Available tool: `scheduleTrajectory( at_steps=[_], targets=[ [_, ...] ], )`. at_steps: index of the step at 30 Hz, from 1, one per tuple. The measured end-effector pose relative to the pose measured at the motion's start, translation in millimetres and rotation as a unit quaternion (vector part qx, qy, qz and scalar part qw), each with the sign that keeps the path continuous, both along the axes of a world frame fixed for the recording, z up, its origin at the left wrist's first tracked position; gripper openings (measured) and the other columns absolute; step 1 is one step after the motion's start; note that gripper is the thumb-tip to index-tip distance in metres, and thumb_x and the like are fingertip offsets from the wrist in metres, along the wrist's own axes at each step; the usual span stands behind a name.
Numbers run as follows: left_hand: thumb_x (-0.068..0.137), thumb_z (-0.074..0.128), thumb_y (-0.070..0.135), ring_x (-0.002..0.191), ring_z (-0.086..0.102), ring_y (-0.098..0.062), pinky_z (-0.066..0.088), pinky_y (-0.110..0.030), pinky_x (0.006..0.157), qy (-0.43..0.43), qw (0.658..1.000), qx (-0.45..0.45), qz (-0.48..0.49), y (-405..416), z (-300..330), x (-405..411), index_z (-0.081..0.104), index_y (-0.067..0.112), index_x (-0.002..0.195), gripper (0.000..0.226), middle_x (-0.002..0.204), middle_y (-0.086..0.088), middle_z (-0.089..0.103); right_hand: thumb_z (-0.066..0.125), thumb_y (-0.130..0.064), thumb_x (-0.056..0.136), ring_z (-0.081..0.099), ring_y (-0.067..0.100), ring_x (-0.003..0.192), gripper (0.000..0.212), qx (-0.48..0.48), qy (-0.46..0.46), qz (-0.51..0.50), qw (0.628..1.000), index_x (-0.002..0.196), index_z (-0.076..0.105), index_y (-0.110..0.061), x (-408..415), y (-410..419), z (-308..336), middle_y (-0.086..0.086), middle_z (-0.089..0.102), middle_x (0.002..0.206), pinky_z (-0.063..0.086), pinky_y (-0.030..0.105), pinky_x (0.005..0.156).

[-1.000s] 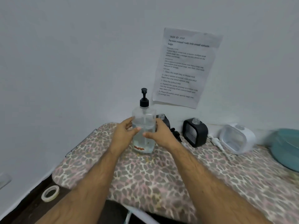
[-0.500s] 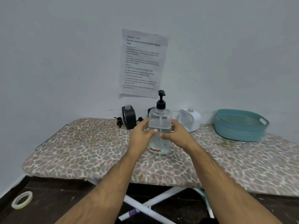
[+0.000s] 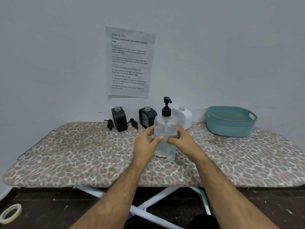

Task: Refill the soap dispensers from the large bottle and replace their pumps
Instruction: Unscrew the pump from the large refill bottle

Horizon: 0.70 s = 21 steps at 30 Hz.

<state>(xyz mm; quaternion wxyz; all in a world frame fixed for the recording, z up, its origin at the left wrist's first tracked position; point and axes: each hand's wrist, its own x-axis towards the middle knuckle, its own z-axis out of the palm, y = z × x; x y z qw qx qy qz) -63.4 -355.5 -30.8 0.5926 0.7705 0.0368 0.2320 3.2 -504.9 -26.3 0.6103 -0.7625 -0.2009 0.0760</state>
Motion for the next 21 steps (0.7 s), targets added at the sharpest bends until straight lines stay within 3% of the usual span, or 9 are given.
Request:
scheduleTrajectory(
  at_steps=[3, 5, 9, 11, 13, 15, 18, 21],
  targets=[
    [0.086, 0.072, 0.037, 0.111, 0.062, -0.005, 0.053, -0.03, 0.095, 0.015, 1.0, 0.018, 0.016, 6.4, 1.8, 4.0, 0.056, 0.027, 0.134, 0.051, 0.122, 0.014, 0.064, 0.065, -0.078, 0.071, 0.057, 0.017, 0.122, 0.085, 0.052, 0.021, -0.016, 0.998, 0.137, 0.05, -0.026, -0.6, 4.6, -1.2, -0.004, 0.058, 0.135, 0.048, 0.045, 0.103],
    [0.087, 0.068, 0.042, 0.115, 0.058, -0.005, 0.048, -0.027, 0.1, 0.001, 0.999, 0.019, 0.033, 8.9, 12.0, 7.6, 0.053, 0.021, 0.138, 0.057, 0.125, 0.009, 0.062, 0.046, -0.089, 0.072, 0.058, 0.013, 0.12, 0.085, 0.086, 0.01, -0.033, 0.996, 0.134, 0.054, -0.032, -1.5, 8.6, 6.2, -0.007, 0.06, 0.132, 0.047, 0.046, 0.103],
    [0.091, 0.067, 0.032, 0.115, 0.057, 0.0, 0.048, -0.016, 0.095, -0.048, 0.999, 0.001, 0.016, 11.4, 43.3, 18.1, 0.053, 0.014, 0.138, 0.052, 0.129, 0.004, 0.063, 0.028, -0.087, 0.081, 0.057, 0.009, 0.12, 0.075, 0.12, -0.006, -0.052, 0.991, 0.128, 0.059, -0.037, 0.3, 15.7, 22.5, -0.011, 0.062, 0.128, 0.044, 0.046, 0.107],
    [0.093, 0.066, 0.027, 0.115, 0.057, 0.002, 0.047, -0.01, 0.089, -0.045, 0.999, -0.001, -0.026, 11.7, 58.3, 24.9, 0.052, 0.012, 0.139, 0.051, 0.131, 0.005, 0.062, 0.027, -0.071, 0.094, 0.056, 0.005, 0.119, 0.056, 0.128, -0.023, -0.061, 0.99, 0.122, 0.062, -0.037, -1.3, 20.0, 24.5, -0.015, 0.061, 0.124, 0.043, 0.043, 0.108],
    [0.094, 0.065, 0.024, 0.122, 0.055, -0.001, 0.046, -0.019, 0.1, -0.029, 0.997, 0.008, -0.076, 11.9, 68.8, 31.8, 0.05, 0.014, 0.141, 0.051, 0.133, 0.006, 0.061, 0.027, -0.051, 0.104, 0.058, 0.005, 0.111, 0.04, 0.144, -0.028, -0.079, 0.986, 0.113, 0.063, -0.038, -1.7, 23.9, 22.2, -0.018, 0.063, 0.114, 0.045, 0.044, 0.105],
    [0.095, 0.063, 0.021, 0.125, 0.054, -0.003, 0.042, -0.029, 0.109, -0.017, 0.993, 0.026, -0.113, 11.9, 76.0, 37.7, 0.054, 0.019, 0.138, 0.043, 0.133, 0.007, 0.061, 0.029, -0.044, 0.106, 0.061, 0.01, 0.106, 0.037, 0.156, -0.021, -0.089, 0.984, 0.108, 0.064, -0.037, -0.9, 27.3, 19.0, -0.013, 0.065, 0.107, 0.048, 0.046, 0.101],
    [0.099, 0.057, 0.017, 0.116, 0.06, 0.001, 0.044, -0.033, 0.108, -0.002, 0.987, 0.049, -0.155, 10.0, 81.6, 42.7, 0.063, 0.032, 0.116, 0.024, 0.12, 0.014, 0.067, 0.028, -0.042, 0.107, 0.06, 0.014, 0.106, 0.033, 0.157, -0.011, -0.096, 0.983, 0.101, 0.06, -0.042, 1.4, 32.1, 12.5, -0.009, 0.064, 0.107, 0.048, 0.039, 0.099],
    [0.1, 0.055, 0.015, 0.112, 0.062, 0.001, 0.045, -0.029, 0.107, 0.005, 0.984, 0.042, -0.171, 7.7, 82.1, 44.7, 0.062, 0.034, 0.11, 0.022, 0.114, 0.013, 0.069, 0.028, -0.049, 0.103, 0.061, 0.016, 0.109, 0.034, 0.17, 0.001, -0.098, 0.98, 0.102, 0.062, -0.044, 2.4, 34.4, 9.5, -0.004, 0.065, 0.112, 0.05, 0.043, 0.099]
  ],
)
